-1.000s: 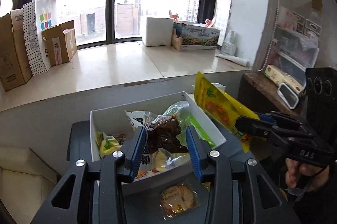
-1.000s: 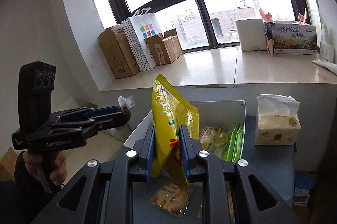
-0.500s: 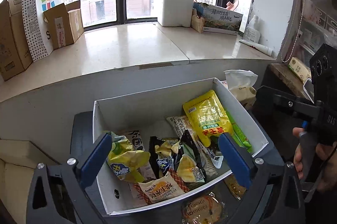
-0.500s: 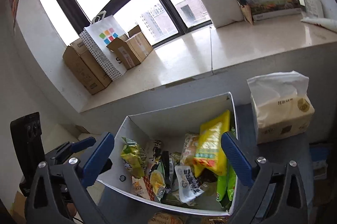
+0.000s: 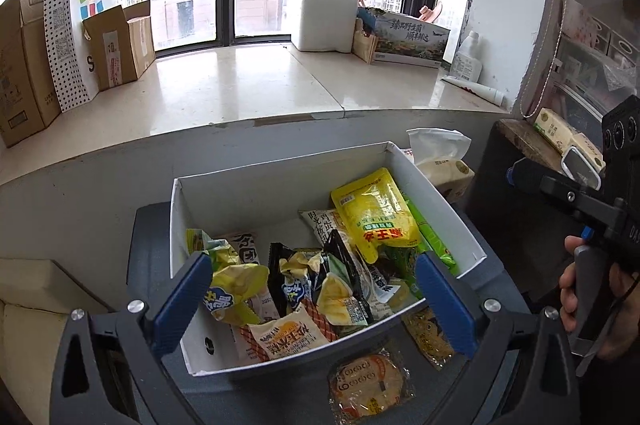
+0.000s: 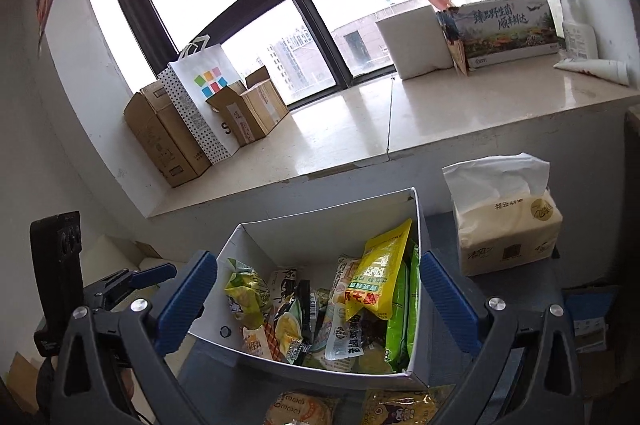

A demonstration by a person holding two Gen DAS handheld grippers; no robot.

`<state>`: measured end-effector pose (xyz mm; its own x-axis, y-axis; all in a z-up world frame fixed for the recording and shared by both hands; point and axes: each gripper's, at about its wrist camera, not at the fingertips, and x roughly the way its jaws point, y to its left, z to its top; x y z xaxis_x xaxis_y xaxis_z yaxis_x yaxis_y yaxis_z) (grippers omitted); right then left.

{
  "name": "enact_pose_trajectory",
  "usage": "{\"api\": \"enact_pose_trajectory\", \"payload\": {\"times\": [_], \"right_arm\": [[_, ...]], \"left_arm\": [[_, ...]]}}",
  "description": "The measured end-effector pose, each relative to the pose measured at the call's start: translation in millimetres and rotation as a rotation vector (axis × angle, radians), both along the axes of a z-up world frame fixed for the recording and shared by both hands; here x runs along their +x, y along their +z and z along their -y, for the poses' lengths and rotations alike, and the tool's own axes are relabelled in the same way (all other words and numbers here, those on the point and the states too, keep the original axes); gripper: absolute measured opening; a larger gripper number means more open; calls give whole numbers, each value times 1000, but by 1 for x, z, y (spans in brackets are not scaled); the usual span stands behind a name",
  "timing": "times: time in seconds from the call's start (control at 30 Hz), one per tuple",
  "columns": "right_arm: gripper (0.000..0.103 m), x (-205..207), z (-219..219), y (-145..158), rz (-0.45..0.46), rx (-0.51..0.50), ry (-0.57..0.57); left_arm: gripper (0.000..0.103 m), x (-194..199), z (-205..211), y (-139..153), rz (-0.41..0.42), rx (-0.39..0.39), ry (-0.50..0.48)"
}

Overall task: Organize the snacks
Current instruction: 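Withdraw both tools toward the last two pastry packs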

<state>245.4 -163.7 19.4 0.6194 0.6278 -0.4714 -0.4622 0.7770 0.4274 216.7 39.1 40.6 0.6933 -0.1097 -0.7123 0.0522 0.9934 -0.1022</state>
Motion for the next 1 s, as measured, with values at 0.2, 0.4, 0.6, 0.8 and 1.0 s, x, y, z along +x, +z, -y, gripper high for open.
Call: {"api": "enact_pose_trajectory", "payload": {"times": [0.2, 0.4, 0.6, 0.8, 1.0], "right_arm": [[103, -43, 14, -3, 58, -52, 23], [103, -98, 51, -22, 68, -43, 23], [103, -138, 67, -66, 32, -124, -44], [103, -128, 39, -129, -100, -270, -21], [103, -92, 10, -157, -150, -380, -14]], "left_arm": [[103, -50, 17, 14, 57, -47, -62], [103, -104, 26, 0, 86, -62, -50], [103, -142, 31, -36, 33, -133, -18], [103, -154, 44, -59, -8, -99, 6], [103, -152, 44, -66, -34, -100, 3]]}}
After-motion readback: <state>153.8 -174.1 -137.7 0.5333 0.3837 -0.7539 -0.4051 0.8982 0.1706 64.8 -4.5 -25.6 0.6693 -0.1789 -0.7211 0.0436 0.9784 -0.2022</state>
